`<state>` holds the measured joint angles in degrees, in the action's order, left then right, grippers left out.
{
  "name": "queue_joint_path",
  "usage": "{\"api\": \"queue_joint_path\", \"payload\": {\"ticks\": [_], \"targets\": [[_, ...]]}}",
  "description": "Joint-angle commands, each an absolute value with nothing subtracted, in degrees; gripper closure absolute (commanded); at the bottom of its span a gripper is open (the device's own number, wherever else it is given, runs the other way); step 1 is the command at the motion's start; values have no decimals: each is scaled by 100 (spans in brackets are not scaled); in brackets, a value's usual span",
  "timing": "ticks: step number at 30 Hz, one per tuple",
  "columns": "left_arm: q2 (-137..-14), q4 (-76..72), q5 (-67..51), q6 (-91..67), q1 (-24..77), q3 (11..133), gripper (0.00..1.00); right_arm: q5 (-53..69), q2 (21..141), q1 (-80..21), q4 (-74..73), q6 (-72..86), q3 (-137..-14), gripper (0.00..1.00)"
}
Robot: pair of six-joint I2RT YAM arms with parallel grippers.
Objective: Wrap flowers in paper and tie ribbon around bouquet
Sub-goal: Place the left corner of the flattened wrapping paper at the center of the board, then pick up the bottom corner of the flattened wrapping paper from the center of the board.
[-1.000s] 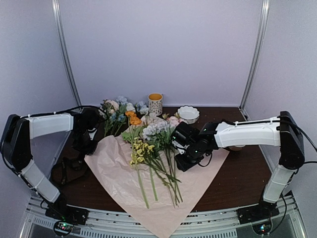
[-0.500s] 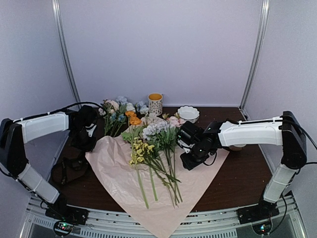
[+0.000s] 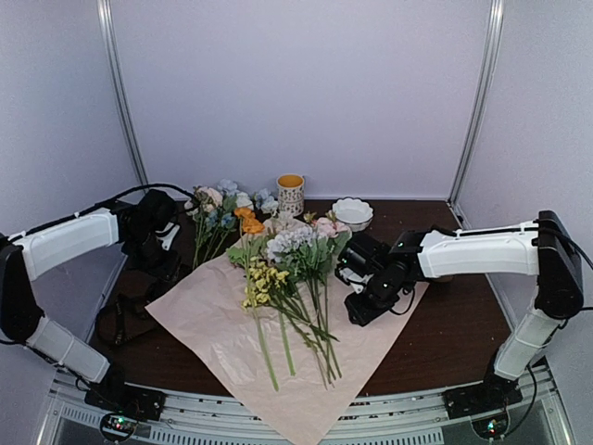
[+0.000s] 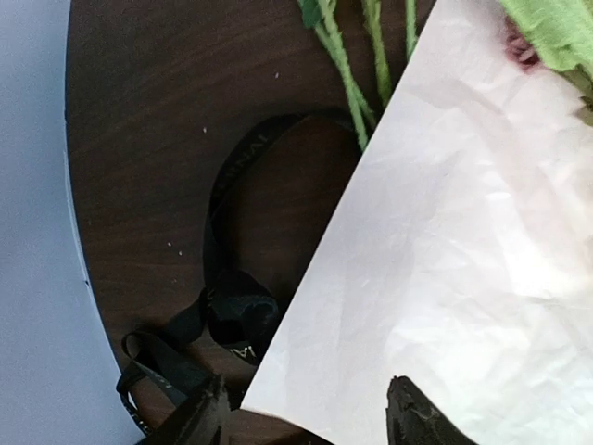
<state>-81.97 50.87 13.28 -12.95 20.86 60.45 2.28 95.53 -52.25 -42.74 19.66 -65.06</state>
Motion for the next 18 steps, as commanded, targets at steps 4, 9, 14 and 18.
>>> {"api": "queue_joint_path", "payload": {"ticks": [4, 9, 14, 18], "targets": [[-6821, 4784, 1515, -135, 4059, 6099, 34, 821, 9359, -5197, -3967, 2122, -6144, 57], [-5774, 4105, 598, 642, 5626, 5272, 31, 926, 9361, -5199, -3890, 2183, -5880, 57], [-5440, 3509, 689, 1496, 7308, 4384, 26, 1038, 9082, -5214, -3475, 2371, -5470, 56], [-6336, 3316, 1375, 2031, 8388, 4331, 26, 1153, 9002, -5343, -3250, 2421, -5354, 56]]}}
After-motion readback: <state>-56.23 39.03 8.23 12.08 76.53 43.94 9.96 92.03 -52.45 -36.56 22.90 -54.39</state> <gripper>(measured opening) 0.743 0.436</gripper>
